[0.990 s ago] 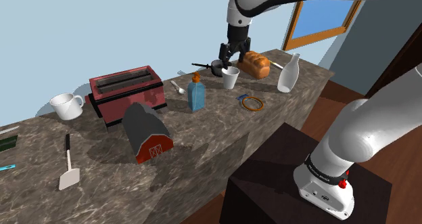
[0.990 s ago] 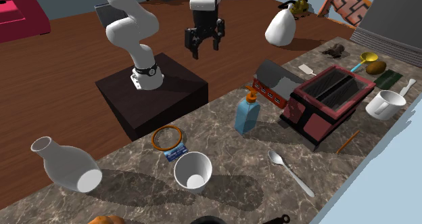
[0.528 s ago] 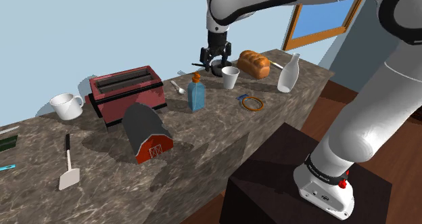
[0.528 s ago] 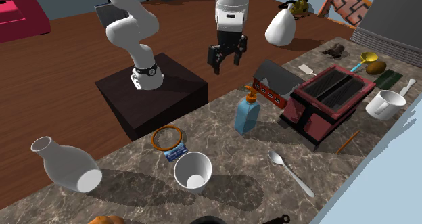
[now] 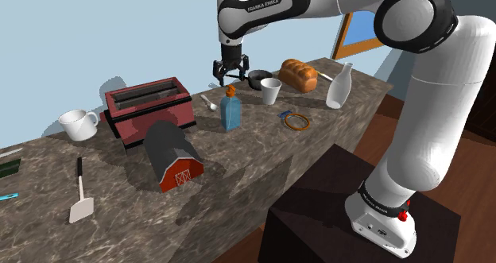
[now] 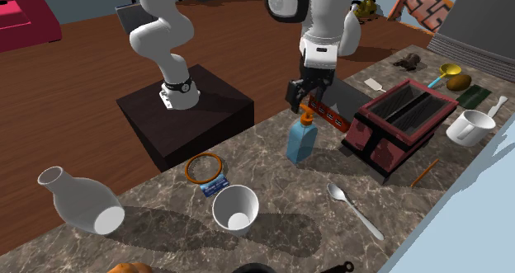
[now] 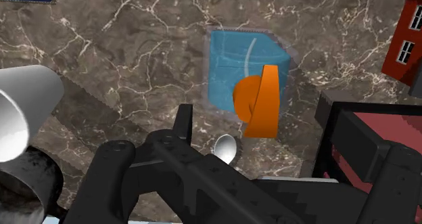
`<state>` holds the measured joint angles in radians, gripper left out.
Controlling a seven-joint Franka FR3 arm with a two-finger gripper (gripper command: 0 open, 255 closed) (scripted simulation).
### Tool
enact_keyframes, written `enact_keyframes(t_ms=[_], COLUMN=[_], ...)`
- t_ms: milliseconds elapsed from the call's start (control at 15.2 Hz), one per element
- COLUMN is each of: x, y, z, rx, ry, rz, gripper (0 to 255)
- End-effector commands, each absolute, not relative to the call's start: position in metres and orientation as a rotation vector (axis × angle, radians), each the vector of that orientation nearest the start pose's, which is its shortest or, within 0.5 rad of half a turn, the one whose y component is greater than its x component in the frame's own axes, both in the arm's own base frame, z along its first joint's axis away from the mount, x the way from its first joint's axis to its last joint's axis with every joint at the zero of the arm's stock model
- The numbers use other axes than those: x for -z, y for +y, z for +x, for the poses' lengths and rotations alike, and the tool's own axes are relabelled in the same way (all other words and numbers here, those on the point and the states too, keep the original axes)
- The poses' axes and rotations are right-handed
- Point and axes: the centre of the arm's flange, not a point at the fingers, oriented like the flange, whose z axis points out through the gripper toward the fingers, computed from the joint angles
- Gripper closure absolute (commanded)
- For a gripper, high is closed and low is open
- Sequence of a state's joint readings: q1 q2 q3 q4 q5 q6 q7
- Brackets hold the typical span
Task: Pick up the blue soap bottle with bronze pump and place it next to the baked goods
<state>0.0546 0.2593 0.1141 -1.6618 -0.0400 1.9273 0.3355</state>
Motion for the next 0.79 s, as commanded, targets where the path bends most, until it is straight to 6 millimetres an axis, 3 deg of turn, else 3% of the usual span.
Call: enact_keyframes(t_ms=[0,396,726], x=[-0.444,-0.412,-0.409], y=[0.1,0.1,0.1], z=[0.64,0.64,0.64], rx=[0.016,0.016,0.016], ry=[0.258,0.258,0.258], rz=[-3.135,-3.135,-3.135], gripper=[0,0,0])
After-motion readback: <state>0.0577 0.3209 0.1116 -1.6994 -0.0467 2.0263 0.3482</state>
